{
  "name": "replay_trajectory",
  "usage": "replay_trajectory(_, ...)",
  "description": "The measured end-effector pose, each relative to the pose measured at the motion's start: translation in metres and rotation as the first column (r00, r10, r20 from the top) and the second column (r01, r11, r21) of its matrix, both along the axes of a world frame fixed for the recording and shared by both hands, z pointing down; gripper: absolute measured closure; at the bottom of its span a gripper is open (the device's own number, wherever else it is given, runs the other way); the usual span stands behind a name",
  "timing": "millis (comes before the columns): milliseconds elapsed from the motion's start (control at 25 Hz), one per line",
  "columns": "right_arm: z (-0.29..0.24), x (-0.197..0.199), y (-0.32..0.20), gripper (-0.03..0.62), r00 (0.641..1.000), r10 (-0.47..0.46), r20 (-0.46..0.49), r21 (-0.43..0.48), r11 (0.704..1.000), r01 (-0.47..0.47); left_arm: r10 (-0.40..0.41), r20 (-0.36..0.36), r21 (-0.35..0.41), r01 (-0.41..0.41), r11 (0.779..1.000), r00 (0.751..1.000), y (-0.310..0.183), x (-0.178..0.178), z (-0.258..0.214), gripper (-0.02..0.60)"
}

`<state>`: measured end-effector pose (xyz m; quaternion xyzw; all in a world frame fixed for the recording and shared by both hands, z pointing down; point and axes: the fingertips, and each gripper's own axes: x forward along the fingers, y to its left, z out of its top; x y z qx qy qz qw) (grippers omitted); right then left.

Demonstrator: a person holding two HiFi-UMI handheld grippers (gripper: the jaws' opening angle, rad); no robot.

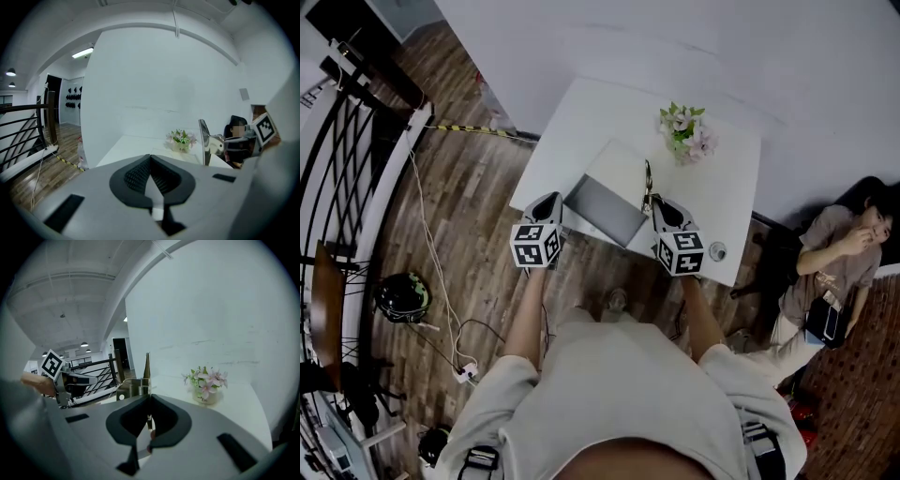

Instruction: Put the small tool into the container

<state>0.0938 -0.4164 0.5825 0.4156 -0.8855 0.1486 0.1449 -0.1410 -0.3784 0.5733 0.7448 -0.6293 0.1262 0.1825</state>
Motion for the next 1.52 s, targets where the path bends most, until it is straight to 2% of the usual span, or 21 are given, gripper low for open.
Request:
replay_trajectory(240,0.004,-0.007,0.002,0.592,1.000,-0.003,0.000,-0.007,1.000,0.003,-0.006,-0.001,-0.002,0.006,1.000,1.000,0.000,-0.008,0.002,0.572)
replay_trajectory(640,0.011,-0.021,0.006,0.592,0.999,0.039,-0.025,-0.016,0.999,-0.039,0.036,-0.019,0.000,-0.036,0.999,0.999,-0.009,-0.023,0.008,0.572)
replay_trajectory(1200,0.023,-0.075,0.008,0.592,0.990,0.117,-0.078,-0.050,0.991,-0.122,0.121,-0.065,-0.020,-0.123,0.992,0.990,-0.030,-0.077,0.021,0.572)
replay_trajectory(1520,0.036,-0.099,0.015,0.592,0.982,0.144,-0.121,-0.073,0.985,-0.153,0.176,-0.083,-0.037,-0.180,0.983,0.981,-0.038,-0.095,0.032,0.572)
